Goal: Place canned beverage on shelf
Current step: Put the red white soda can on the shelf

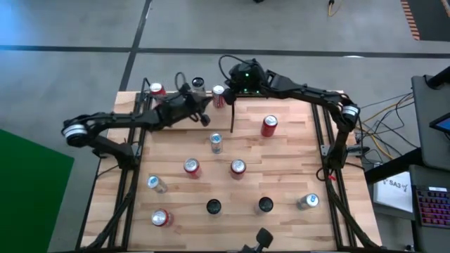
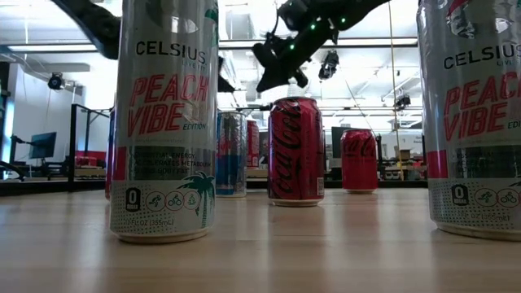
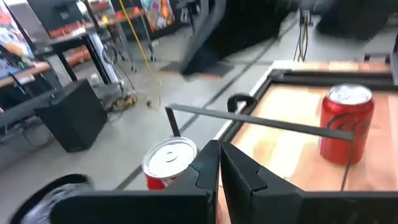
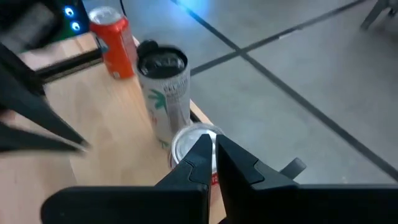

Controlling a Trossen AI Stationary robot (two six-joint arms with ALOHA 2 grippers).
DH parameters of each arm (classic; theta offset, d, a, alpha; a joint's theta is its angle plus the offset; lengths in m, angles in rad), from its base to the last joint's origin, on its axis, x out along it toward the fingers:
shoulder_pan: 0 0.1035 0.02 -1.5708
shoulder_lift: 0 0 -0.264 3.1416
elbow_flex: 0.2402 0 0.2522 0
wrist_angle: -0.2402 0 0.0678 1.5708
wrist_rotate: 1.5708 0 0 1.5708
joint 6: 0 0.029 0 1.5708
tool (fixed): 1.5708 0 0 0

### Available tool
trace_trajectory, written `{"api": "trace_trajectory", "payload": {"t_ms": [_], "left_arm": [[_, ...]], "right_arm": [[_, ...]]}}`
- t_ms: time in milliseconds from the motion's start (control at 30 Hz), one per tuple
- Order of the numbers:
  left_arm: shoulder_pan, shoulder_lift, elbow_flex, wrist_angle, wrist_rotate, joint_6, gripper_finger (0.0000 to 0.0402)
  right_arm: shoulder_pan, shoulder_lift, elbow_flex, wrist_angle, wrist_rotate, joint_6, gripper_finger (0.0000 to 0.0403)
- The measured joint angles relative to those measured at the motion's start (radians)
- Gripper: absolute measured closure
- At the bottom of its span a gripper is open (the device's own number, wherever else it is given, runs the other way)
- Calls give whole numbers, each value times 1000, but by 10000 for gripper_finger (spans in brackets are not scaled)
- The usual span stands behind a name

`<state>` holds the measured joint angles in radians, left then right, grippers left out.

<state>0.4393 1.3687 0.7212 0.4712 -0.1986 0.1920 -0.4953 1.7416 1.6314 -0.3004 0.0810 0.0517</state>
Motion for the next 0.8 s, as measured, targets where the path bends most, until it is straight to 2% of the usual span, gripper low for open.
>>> {"api": "trace_trajectory", "payload": {"t_ms": [267,800], "left_arm": [[0,151,131,-128,-2,12,402],[9,282,226,-184,-30,64,402]], "right_arm": [[0,-15,0,-54,0,-3,390],[2,-15,0,-67,-1,0,390]]}}
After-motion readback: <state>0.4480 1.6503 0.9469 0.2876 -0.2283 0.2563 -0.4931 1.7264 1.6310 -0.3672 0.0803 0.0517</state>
